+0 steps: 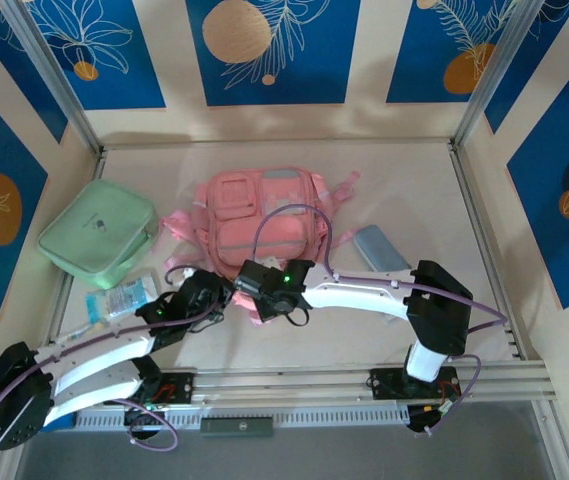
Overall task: Pack the student bag
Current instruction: Zip the student bag at the center of the table.
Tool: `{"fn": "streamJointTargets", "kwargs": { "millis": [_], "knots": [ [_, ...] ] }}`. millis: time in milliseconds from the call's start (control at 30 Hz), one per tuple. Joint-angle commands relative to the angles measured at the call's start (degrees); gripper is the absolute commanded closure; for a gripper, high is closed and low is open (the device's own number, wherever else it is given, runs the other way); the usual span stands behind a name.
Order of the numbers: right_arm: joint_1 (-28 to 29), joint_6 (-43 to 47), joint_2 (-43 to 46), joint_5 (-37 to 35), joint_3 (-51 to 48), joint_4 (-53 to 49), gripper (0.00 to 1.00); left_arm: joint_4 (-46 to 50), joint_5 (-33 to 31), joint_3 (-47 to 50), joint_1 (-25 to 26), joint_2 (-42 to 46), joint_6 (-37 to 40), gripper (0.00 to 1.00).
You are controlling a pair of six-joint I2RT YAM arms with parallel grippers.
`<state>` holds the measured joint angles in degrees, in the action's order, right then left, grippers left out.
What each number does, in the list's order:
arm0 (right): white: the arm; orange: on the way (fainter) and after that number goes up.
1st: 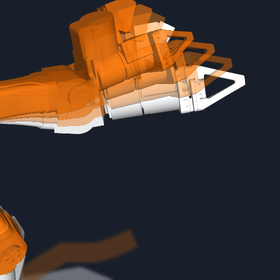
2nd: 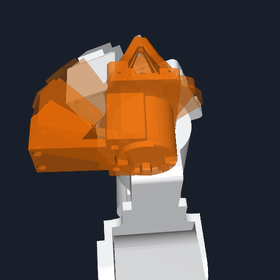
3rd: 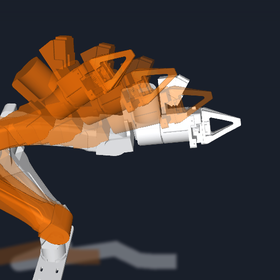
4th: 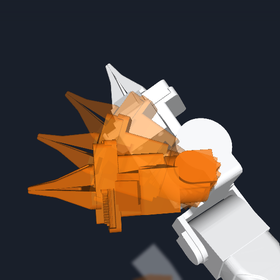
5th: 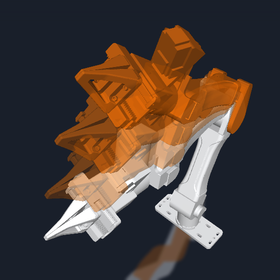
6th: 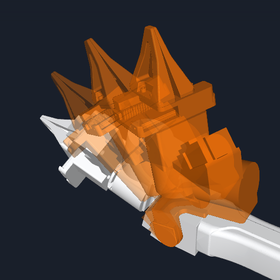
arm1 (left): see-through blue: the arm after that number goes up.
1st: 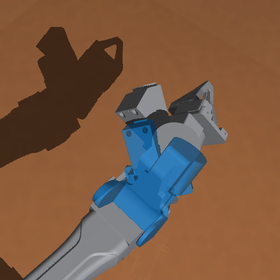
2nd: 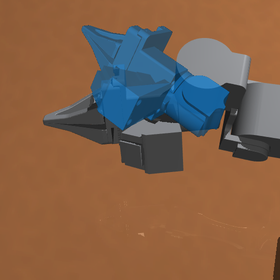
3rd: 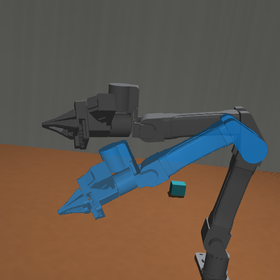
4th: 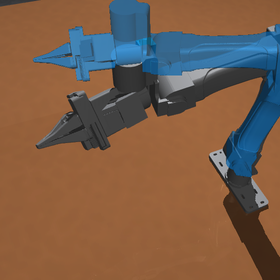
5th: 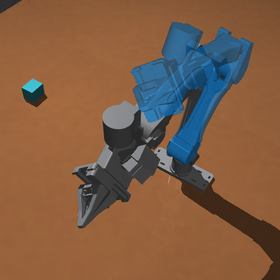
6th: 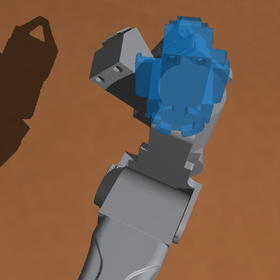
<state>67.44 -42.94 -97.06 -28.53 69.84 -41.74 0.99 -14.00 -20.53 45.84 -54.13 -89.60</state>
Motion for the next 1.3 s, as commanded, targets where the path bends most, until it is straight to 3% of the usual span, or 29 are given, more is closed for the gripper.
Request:
{"fn": "streamJointTargets", "kwargs": {
  "millis": [0, 133, 300, 467, 633, 667, 733, 800, 967, 1033, 1167, 1267],
  "knots": [
    [-1.65, 0.23, 3.47, -0.12, -2.75, -7.51, 1.0, 3.16, -0.29, 0.06, -5.98, 2.4, 5.69, 1.0],
    [-5.54, 0.12, 7.33, 1.66, -7.74, -7.23, 1.0, 1.72, 6.84, 1.87, -14.27, 4.51, 11.69, 1.0],
    [-8.9, 1.04, 10.62, 3.2, -9.59, -7.3, 1.0, 2.87, 17.6, -3.61, -22.75, 0.95, 22.38, 1.0],
    [-3.89, 1.77, 9.61, 4.78, -6.65, -4.74, 1.0, 1.23, 27.41, -11.31, -28.16, -8.98, 27.27, 1.0],
    [-2.59, 0.17, 6.01, 7.28, -3.9, -0.92, 1.0, 3.52, 27.09, -16.94, -30.07, -13.96, 31.12, 1.0],
    [-2.61, 0.13, 5.43, 6.81, -3.44, -0.68, 1.0, 3.94, 27.33, -17.21, -30.27, -14.05, 31.54, 0.98],
    [-2.58, 0.33, 4.58, 6.6, -2.65, 0.17, 1.0, 4.76, 27.95, -16.84, -30.6, -13.22, 31.92, 0.8],
    [-2.59, 0.81, 3.69, 7.15, -1.76, 1.32, 1.0, 6.64, 27.06, -15.79, -30.6, -10.86, 32.6, 0.65],
    [-2.63, 0.62, 2.1, 7.52, 0.12, 1.66, 1.0, 11.63, 25.24, -9.42, -29.49, 0.91, 29.16, 0.47],
    [-2.5, 0.77, 2.04, 7.65, 0.15, 1.78, 1.0, 11.52, 24.1, -6.33, -26.38, 6.14, 25.9, 0.42],
    [-2.53, 0.71, 2.18, 7.32, -0.62, 3.08, 1.0, 13.9, 16.86, -3.54, -15.26, 10.76, 16.81, 0.31],
    [-2.51, 0.84, 1.45, 7.13, 0.0, 2.66, 1.0, 6.78, 12.13, 0.03, -9.09, 10.95, 9.29, 0.29]
  ]
}}
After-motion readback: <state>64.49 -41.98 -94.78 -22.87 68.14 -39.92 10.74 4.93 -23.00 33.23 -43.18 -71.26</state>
